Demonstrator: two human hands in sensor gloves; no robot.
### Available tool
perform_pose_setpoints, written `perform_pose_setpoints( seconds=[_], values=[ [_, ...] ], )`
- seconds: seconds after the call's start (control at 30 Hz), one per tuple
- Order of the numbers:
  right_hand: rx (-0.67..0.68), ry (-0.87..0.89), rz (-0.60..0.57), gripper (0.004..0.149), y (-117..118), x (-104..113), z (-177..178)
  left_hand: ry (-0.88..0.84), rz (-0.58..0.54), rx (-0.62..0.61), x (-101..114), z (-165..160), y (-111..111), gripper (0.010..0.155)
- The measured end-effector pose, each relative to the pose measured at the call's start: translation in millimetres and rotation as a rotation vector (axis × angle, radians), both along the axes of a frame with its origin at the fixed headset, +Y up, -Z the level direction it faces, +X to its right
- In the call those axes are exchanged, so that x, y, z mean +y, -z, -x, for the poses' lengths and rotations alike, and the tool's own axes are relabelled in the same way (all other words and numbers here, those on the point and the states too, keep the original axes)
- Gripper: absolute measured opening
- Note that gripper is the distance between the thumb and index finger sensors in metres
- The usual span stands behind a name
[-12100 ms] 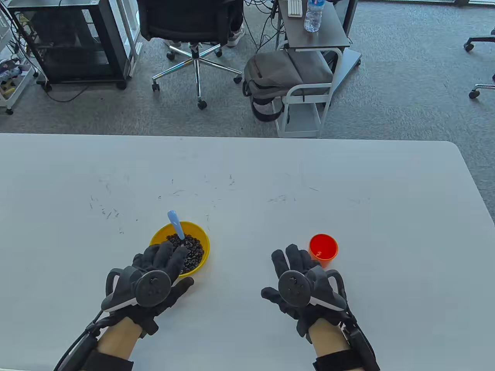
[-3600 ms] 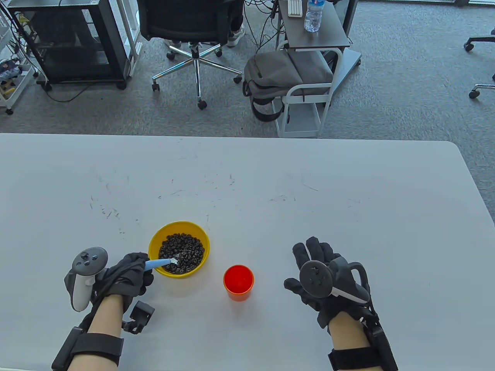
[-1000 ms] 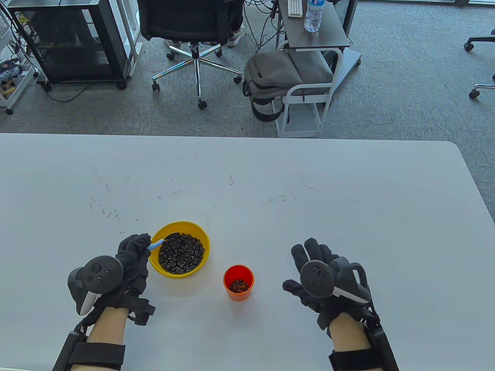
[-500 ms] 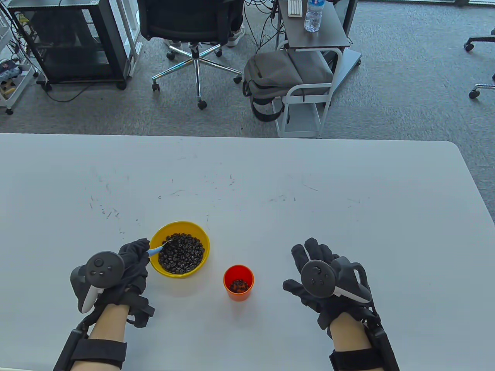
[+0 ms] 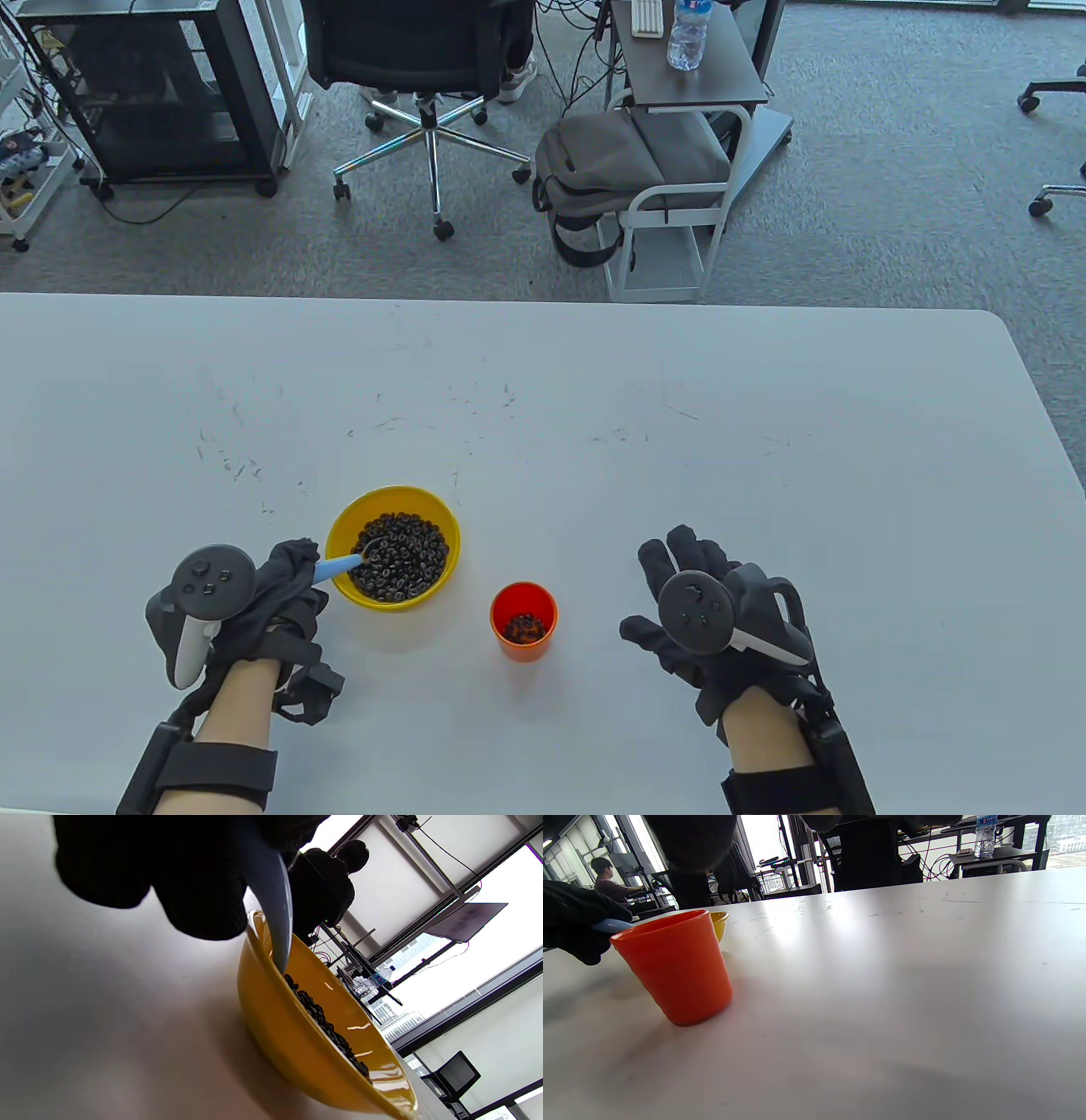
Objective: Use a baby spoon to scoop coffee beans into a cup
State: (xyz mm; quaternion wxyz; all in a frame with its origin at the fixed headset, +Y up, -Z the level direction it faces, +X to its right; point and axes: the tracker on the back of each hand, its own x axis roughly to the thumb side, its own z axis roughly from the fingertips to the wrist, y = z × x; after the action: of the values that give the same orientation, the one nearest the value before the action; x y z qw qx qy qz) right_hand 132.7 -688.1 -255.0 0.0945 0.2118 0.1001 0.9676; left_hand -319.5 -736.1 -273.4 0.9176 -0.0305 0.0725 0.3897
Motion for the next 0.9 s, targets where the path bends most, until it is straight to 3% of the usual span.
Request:
perform_pose_setpoints(
  seconds=[0.9],
  values=[
    [0.002,-0.004,0.021,0.083,0,0,1,-0.332,0.163,0.136,-21,8,-1,0.045]
  ],
)
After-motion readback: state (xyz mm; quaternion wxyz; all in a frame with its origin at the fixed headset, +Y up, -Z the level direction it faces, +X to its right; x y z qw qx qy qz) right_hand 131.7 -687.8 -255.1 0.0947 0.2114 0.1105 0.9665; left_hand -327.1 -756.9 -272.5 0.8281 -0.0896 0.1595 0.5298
